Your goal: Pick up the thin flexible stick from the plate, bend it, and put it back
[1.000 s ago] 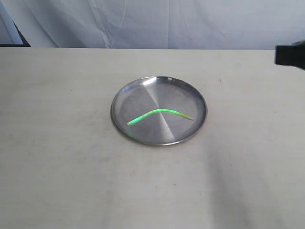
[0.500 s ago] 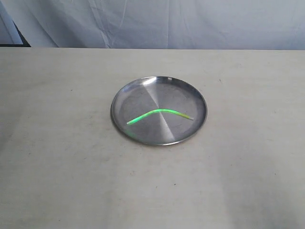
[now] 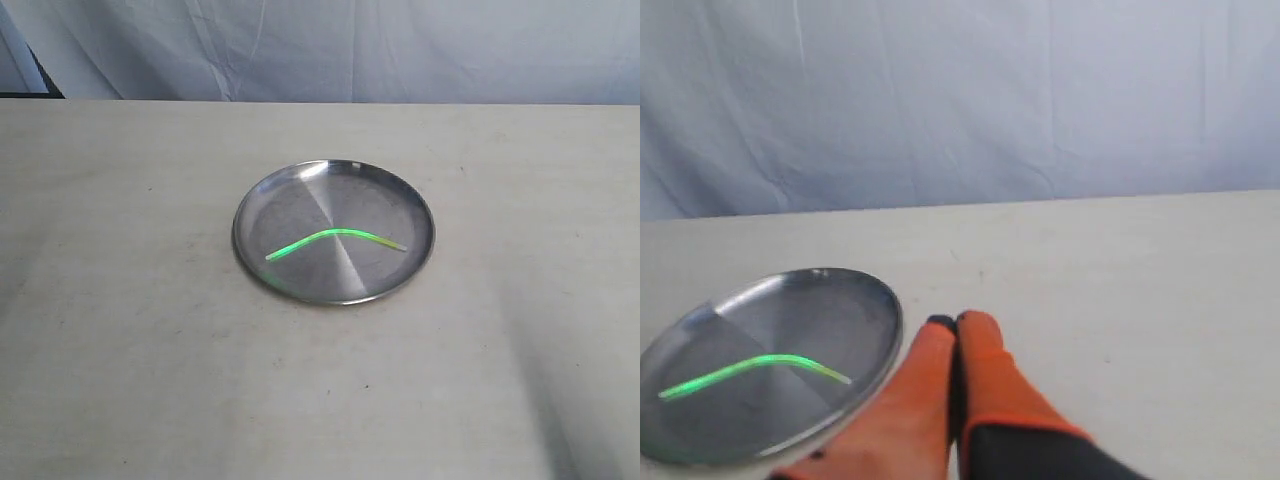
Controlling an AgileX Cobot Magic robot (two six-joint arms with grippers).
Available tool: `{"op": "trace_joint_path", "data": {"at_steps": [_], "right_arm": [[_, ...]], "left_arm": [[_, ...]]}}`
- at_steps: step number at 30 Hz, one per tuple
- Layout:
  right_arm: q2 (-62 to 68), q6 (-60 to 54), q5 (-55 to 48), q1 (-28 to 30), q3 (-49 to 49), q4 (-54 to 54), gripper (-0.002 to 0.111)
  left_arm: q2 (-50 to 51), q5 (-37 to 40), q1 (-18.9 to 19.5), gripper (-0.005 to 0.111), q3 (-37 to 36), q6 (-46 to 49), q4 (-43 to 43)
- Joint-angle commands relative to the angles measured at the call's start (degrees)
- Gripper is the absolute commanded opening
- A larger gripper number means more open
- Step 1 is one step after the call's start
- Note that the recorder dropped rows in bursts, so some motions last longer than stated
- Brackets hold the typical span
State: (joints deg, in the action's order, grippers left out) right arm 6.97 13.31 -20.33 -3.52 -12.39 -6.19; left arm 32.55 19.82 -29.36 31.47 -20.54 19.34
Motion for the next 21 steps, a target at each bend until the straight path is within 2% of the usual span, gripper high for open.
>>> {"op": "trace_joint_path", "data": {"at_steps": [1,7,21], "right_arm": [[-4.5,-6.1,0.4,3.5,5.2,2.2,0.000],[-5.4,-14.9,0.0,3.5,9.4,4.6,0.000],[-5.5,-14.9,1.6,3.5,12.4,4.8,0.000]], "left_arm": [[-0.2,-0.2,0.1,0.000,-0.1,0.0,0.2],[-0.2,-0.2,0.1,0.000,-0.1,0.0,0.2],[-0.2,-0.2,0.1,0.000,-0.1,0.1,0.2]]}}
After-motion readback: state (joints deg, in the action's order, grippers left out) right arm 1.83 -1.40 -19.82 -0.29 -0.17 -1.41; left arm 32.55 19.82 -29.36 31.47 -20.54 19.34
